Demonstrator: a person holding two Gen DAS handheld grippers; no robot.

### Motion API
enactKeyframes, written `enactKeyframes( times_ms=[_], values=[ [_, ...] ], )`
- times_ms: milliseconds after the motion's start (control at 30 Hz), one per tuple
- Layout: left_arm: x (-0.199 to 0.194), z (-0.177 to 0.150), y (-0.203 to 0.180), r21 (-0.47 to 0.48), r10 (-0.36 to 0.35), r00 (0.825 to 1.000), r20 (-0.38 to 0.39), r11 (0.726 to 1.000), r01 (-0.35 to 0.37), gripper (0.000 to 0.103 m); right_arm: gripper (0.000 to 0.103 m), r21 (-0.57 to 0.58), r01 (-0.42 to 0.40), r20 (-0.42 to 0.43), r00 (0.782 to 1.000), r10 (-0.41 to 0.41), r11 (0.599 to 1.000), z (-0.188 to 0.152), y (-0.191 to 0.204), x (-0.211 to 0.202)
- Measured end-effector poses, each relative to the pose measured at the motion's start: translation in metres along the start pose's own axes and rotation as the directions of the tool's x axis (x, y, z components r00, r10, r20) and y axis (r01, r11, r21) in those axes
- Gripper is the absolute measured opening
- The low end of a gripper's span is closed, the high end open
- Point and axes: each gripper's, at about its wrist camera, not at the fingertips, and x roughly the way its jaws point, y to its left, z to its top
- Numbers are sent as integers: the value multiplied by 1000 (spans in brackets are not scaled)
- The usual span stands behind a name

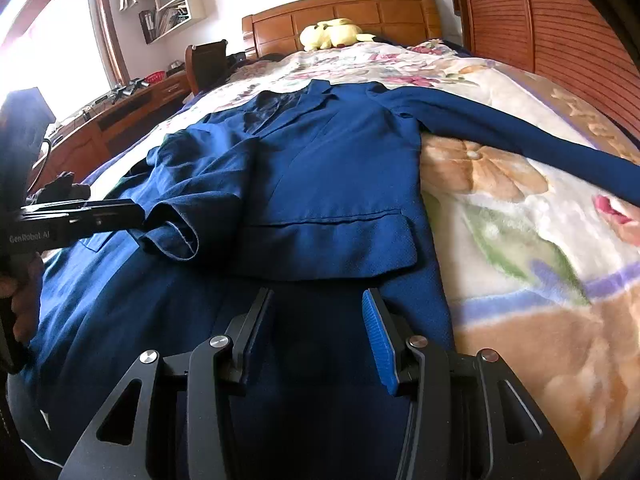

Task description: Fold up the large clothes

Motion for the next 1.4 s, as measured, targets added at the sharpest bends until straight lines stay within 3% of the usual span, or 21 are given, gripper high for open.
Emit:
enactKeyframes(
  times_ms=[167,267,700,867,1000,1133,1400],
  values=[
    [2,1,-10,46,-13,1000,-13,999,13,18,47,1,0,1,1000,0,1000,0,1,0],
    [-2,9,-18,75,-18,1000,6,997,17,13,47,2,-2,3,1000,2,1000,0,1,0],
    [14,93,-64,170,-49,998,41,985,42,12,47,-6,13,16,1000,-13,1000,-1,4,-2],
    [19,112,-82,206,-20,999,32,978,12,14,47,-7,13,17,1000,-13,1000,-2,4,-2],
    [13,113,-80,201,-30,999,45,979,20,29,47,-7,13,15,1000,-13,1000,-2,3,-2],
    [3,105,-65,174,-62,997,52,983,52,32,47,-6,12,15,1000,-12,1000,-2,3,-2],
    [-10,64,-22,136,-32,997,72,990,22,36,47,-7,15,11,1000,-15,1000,-3,4,-2]
  ],
)
